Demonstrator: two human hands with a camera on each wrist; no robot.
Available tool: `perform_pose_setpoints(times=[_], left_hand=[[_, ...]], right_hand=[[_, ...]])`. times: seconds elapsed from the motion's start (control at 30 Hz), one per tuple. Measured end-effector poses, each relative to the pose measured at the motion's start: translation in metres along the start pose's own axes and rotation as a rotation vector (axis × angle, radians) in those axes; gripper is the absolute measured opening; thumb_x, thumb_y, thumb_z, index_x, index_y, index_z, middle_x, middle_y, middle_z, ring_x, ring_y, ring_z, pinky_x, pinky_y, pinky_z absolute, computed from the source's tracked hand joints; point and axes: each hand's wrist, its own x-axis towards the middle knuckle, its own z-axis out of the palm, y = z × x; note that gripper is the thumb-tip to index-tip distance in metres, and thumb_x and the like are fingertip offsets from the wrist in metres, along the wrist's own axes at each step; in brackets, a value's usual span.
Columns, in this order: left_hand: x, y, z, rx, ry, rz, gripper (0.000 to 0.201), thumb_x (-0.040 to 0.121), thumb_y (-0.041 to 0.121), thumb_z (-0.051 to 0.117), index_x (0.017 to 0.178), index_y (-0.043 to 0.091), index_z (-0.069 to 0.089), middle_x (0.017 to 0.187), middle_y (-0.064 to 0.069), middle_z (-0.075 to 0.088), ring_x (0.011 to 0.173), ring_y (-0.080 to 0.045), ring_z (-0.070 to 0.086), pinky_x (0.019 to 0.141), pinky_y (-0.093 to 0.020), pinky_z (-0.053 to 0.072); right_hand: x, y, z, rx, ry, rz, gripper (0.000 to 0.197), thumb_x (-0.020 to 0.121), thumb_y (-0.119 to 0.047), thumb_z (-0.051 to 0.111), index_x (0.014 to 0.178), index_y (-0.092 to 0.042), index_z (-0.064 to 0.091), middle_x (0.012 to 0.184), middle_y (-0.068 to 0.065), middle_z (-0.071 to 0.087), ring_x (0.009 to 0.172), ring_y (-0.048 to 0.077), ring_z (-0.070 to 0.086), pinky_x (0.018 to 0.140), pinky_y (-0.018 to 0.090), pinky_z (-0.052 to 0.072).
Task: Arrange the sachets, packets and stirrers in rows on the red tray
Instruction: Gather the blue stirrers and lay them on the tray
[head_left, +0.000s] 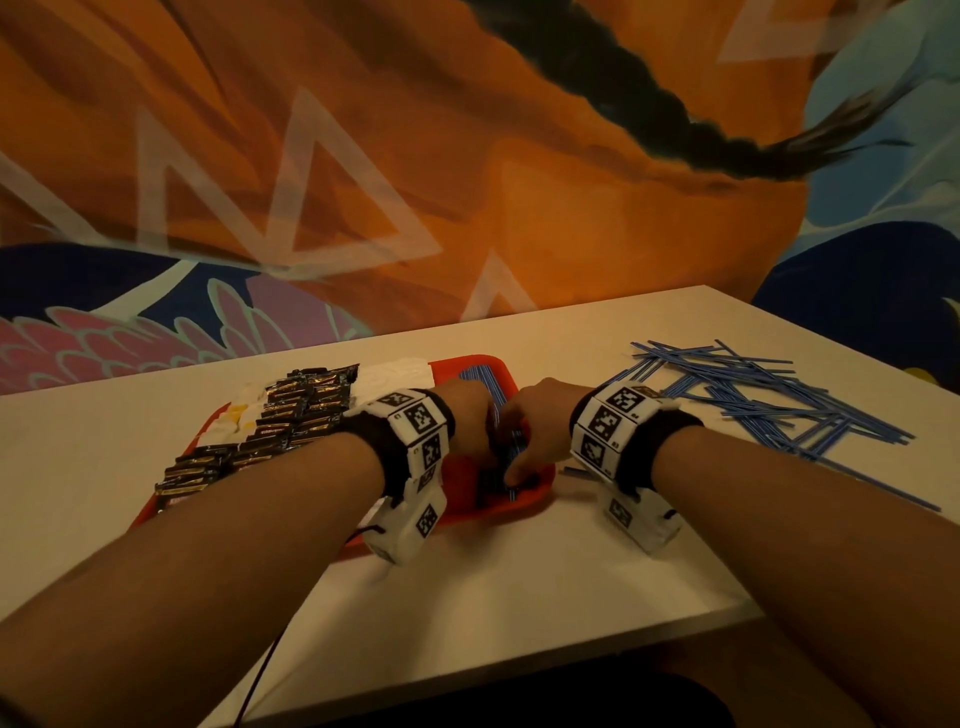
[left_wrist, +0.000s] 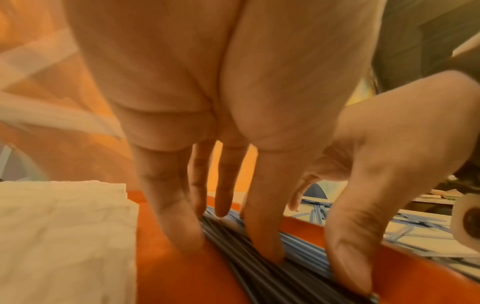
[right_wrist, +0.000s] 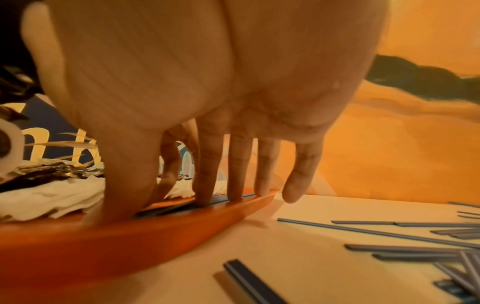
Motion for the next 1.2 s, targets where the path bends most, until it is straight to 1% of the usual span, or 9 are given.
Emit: perform_pose_setpoints(times=[0.23,0.47,0.63,0.73,0.87,0.97,1.03,1.13,1.2], left_hand=[[-0.007,0.003,0.003,0.007,-0.078,0.049,0.049,0.084,0.032,0.077,0.129,0.018,0.061,0.12,-0.003,0.068,0.108,-0.021,0.065,0.095,-0.034,0.054],[-0.008,0.006,0.004,0.044,-0.095,-0.007,0.048,0.087,0.032,0.074,0.13,0.016,0.06,0.118,-0.004,0.067,0.105,-0.02,0.064,0.093,-0.033,0.055],[-0.015,0.022,-0.017,0.056,-0.008,0.017,0.059,0.086,0.039,0.074,0.136,0.018,0.052,0.129,-0.004,0.059,0.113,-0.022,0.059,0.094,-0.034,0.053],[-0.014,0.045,-0.029,0.066,0.018,0.095,0.066,0.083,0.048,0.075,0.138,0.021,0.05,0.134,-0.003,0.056,0.117,-0.023,0.055,0.098,-0.037,0.05],[-0.002,0.086,-0.034,0.085,-0.04,0.18,0.085,0.082,0.052,0.074,0.151,0.022,0.033,0.149,-0.004,0.045,0.132,-0.026,0.046,0.102,-0.035,0.04],[0.017,0.108,-0.03,0.133,-0.123,0.186,0.109,0.075,0.058,0.078,0.158,0.023,0.017,0.162,-0.002,0.028,0.146,-0.027,0.031,0.115,-0.041,0.031],[0.031,0.118,-0.025,0.22,-0.166,0.175,0.115,0.074,0.06,0.078,0.159,0.02,0.012,0.164,-0.004,0.023,0.148,-0.028,0.027,0.118,-0.043,0.029],[0.048,0.13,-0.02,0.289,-0.187,0.183,0.109,0.075,0.059,0.077,0.158,0.018,0.018,0.161,-0.006,0.03,0.144,-0.03,0.035,0.115,-0.043,0.034],[0.057,0.135,-0.021,0.297,-0.179,0.202,0.097,0.076,0.058,0.077,0.152,0.018,0.032,0.149,-0.006,0.045,0.131,-0.028,0.048,0.105,-0.04,0.042]], right_hand=[[-0.003,-0.003,0.002,-0.008,-0.039,-0.007,0.069,0.067,-0.054,0.084,0.126,-0.026,0.061,0.117,-0.004,0.068,0.103,0.018,0.064,0.088,0.032,0.055],[-0.01,0.003,0.002,-0.01,-0.023,0.023,0.061,0.072,-0.049,0.082,0.125,-0.027,0.061,0.119,-0.004,0.066,0.101,0.017,0.061,0.086,0.031,0.054],[-0.036,0.018,-0.015,0.011,0.045,0.057,0.051,0.081,-0.039,0.078,0.127,-0.027,0.062,0.129,-0.002,0.062,0.117,0.02,0.057,0.094,0.031,0.046],[-0.061,0.044,-0.03,0.017,0.062,0.154,0.047,0.08,-0.038,0.079,0.123,-0.027,0.063,0.128,-0.004,0.063,0.115,0.018,0.058,0.097,0.032,0.046],[-0.09,0.091,-0.04,-0.024,0.042,0.331,0.061,0.074,-0.047,0.082,0.127,-0.027,0.06,0.134,-0.002,0.057,0.12,0.022,0.054,0.102,0.036,0.044],[-0.106,0.123,-0.034,-0.08,-0.079,0.445,0.081,0.068,-0.06,0.081,0.136,-0.029,0.05,0.146,-0.001,0.046,0.132,0.023,0.046,0.109,0.039,0.038],[-0.112,0.139,-0.025,-0.087,-0.151,0.488,0.088,0.066,-0.061,0.081,0.141,-0.029,0.046,0.151,-0.002,0.041,0.136,0.024,0.042,0.113,0.041,0.036],[-0.113,0.153,-0.015,-0.12,-0.186,0.508,0.079,0.072,-0.053,0.081,0.139,-0.028,0.049,0.148,0.0,0.044,0.133,0.024,0.045,0.11,0.038,0.039],[-0.109,0.157,-0.013,-0.149,-0.169,0.494,0.068,0.076,-0.048,0.08,0.136,-0.027,0.054,0.143,0.002,0.048,0.129,0.025,0.049,0.105,0.037,0.042]])
